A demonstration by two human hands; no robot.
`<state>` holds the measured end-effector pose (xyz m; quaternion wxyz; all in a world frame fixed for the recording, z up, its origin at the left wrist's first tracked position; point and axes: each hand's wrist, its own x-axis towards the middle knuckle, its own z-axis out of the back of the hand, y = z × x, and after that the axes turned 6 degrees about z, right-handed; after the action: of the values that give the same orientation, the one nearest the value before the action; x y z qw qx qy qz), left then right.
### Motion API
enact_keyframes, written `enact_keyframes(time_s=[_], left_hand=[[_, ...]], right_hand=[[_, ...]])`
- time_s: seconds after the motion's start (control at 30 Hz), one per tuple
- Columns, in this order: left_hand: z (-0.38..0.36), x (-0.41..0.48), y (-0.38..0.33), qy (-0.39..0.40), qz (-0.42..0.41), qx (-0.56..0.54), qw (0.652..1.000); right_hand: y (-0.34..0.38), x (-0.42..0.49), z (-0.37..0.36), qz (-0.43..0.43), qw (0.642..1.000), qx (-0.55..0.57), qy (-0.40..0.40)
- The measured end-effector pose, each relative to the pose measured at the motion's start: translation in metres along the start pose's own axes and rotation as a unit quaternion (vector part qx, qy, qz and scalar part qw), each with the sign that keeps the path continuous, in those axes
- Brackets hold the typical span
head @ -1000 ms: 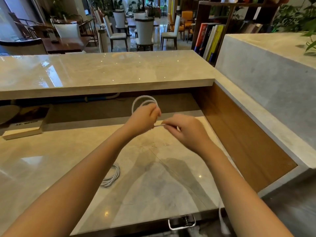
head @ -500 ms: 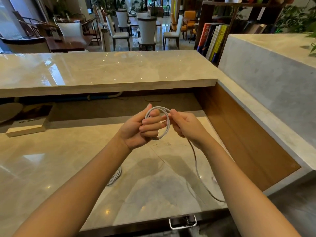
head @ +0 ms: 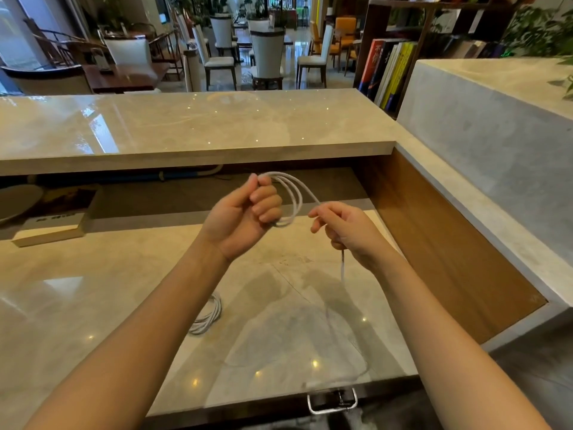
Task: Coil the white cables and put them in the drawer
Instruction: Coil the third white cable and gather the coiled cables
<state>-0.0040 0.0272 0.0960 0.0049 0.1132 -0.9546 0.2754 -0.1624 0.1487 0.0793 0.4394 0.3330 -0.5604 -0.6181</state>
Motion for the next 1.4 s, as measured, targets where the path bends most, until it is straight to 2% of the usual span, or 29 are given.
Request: enact_keyframes(time_s=[0.1,0.17,0.27,0.33,0.37,0.4,0.47,0.5,0.53,0.57,0.7,0.8,0.87,0.97,1.1,1.3,1.4], left_hand=[[0.000,-0.001,-0.012,-0.038,-0.043,-0.010,0.998],[-0.001,-0.001,-0.013,-0.068,-0.065,-0.006,0.995],[-0.003,0.005,-0.006,-0.131,-0.107,0.020,0.985],[-0.003,0.012,-0.001,-0.181,-0.132,0.123,0.967],[-0.003,0.014,0.002,-0.214,-0.135,0.229,0.940],[-0.004,0.014,0.005,-0.247,-0.127,0.363,0.890],[-0.006,0.011,0.011,-0.277,-0.096,0.589,0.753],[-0.007,0.009,0.013,-0.268,-0.082,0.653,0.703],[-0.007,0.007,0.015,-0.255,-0.062,0.686,0.679],[-0.008,0.005,0.015,-0.241,-0.035,0.691,0.680],[-0.010,-0.001,0.006,-0.169,0.090,0.572,0.797],[-0.006,-0.006,0.000,-0.092,0.137,0.464,0.870],[-0.003,-0.009,-0.004,-0.033,0.174,0.383,0.907],[0.000,-0.010,-0.008,0.023,0.194,0.336,0.921],[0.002,-0.009,-0.005,-0.053,0.155,0.342,0.925],[0.008,-0.016,0.013,-0.110,0.070,0.314,0.941],[0.007,-0.020,0.023,-0.156,0.033,0.315,0.936]], right_hand=[[-0.020,-0.002,0.001,-0.002,0.997,-0.074,-0.034],[-0.030,-0.004,0.000,0.035,0.979,-0.196,-0.033],[-0.027,-0.009,-0.015,0.100,0.913,-0.392,0.054],[-0.015,-0.011,-0.030,0.154,0.843,-0.503,0.111],[-0.007,-0.011,-0.035,0.183,0.818,-0.533,0.116],[0.003,-0.012,-0.037,0.219,0.805,-0.541,0.106],[0.022,-0.014,-0.033,0.301,0.804,-0.508,0.068],[0.029,-0.014,-0.028,0.325,0.808,-0.489,0.052],[0.035,-0.012,-0.023,0.336,0.810,-0.480,0.039],[0.039,-0.010,-0.018,0.332,0.813,-0.478,0.033],[0.036,0.000,-0.007,0.277,0.856,-0.432,0.059],[0.028,0.003,-0.001,0.225,0.897,-0.374,0.065],[0.025,0.002,0.000,0.195,0.917,-0.333,0.098],[0.023,-0.003,-0.004,0.162,0.943,-0.252,0.143],[0.017,-0.001,-0.007,0.131,0.968,-0.190,0.097],[0.007,0.002,-0.016,0.108,0.984,-0.136,0.026],[-0.001,0.003,-0.020,0.084,0.989,-0.121,-0.006]])
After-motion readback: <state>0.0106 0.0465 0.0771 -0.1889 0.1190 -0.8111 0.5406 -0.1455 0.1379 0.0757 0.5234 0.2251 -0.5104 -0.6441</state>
